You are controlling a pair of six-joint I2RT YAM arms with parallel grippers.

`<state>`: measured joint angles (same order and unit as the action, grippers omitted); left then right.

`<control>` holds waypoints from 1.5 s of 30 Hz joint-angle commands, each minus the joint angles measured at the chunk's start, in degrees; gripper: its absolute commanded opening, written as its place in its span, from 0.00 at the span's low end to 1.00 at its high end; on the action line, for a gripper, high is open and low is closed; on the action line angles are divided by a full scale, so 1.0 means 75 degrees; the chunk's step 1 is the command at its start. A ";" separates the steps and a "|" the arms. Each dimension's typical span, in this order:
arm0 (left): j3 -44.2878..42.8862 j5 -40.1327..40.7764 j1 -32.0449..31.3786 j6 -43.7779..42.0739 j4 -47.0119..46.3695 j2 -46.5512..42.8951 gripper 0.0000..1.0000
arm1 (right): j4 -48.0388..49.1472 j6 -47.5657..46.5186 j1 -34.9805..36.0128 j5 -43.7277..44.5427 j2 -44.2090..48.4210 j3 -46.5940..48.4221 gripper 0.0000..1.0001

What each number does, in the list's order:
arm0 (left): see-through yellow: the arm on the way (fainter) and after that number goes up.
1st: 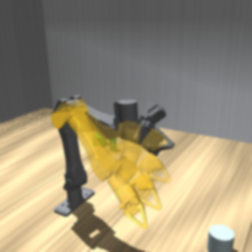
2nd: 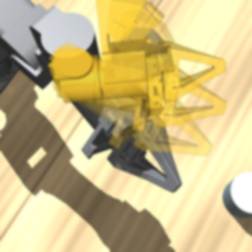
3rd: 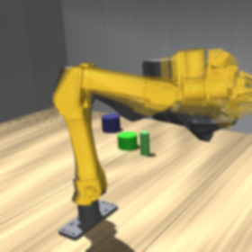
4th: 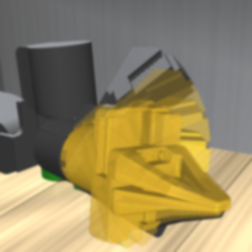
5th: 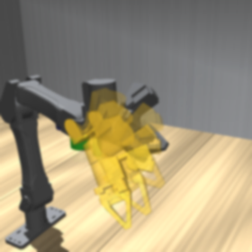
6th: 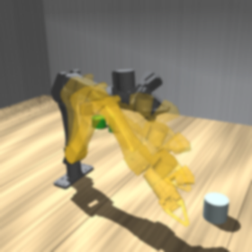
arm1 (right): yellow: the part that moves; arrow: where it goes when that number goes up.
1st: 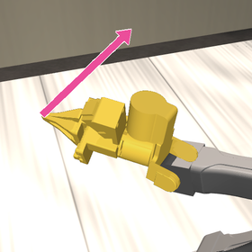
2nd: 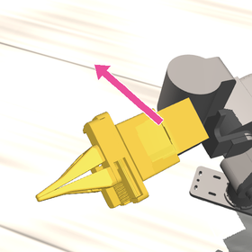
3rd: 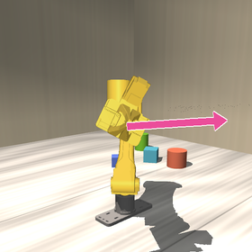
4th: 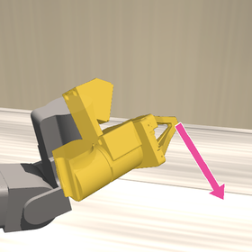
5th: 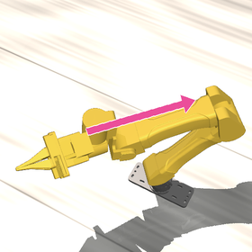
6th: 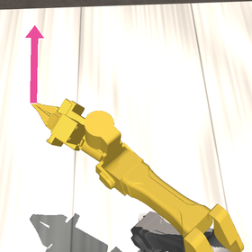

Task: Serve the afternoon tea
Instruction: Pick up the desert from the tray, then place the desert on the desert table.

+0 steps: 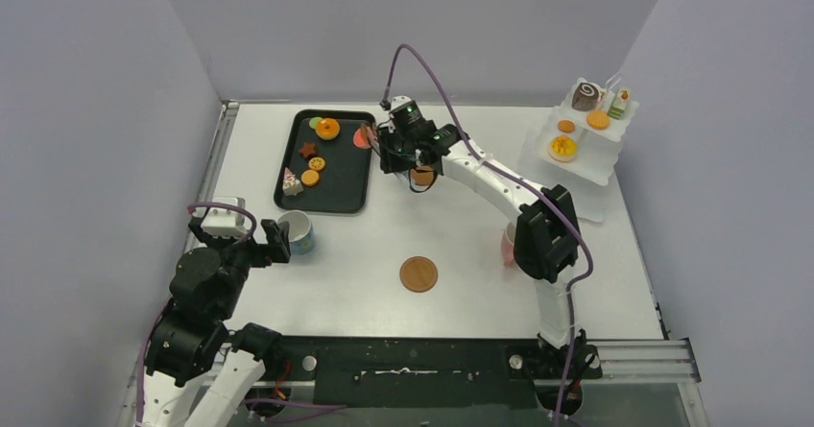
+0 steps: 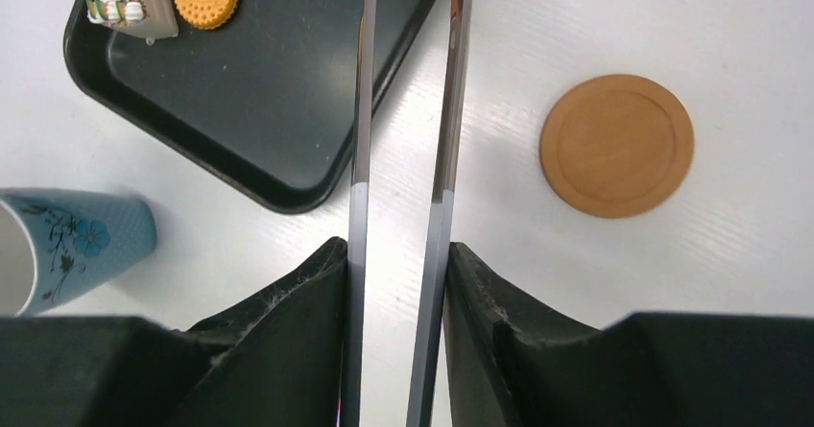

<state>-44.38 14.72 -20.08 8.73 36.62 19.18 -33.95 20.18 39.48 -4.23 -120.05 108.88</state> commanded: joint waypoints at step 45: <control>-0.0003 -0.0253 -0.0256 -0.0028 -0.0422 0.0235 0.91 | -0.4341 0.1041 -0.1464 0.4356 0.7695 -0.4053 0.21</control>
<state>-44.38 13.04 -21.04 8.75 36.60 20.51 -62.74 25.78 29.19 22.11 -66.00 77.78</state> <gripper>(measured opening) 0.915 0.348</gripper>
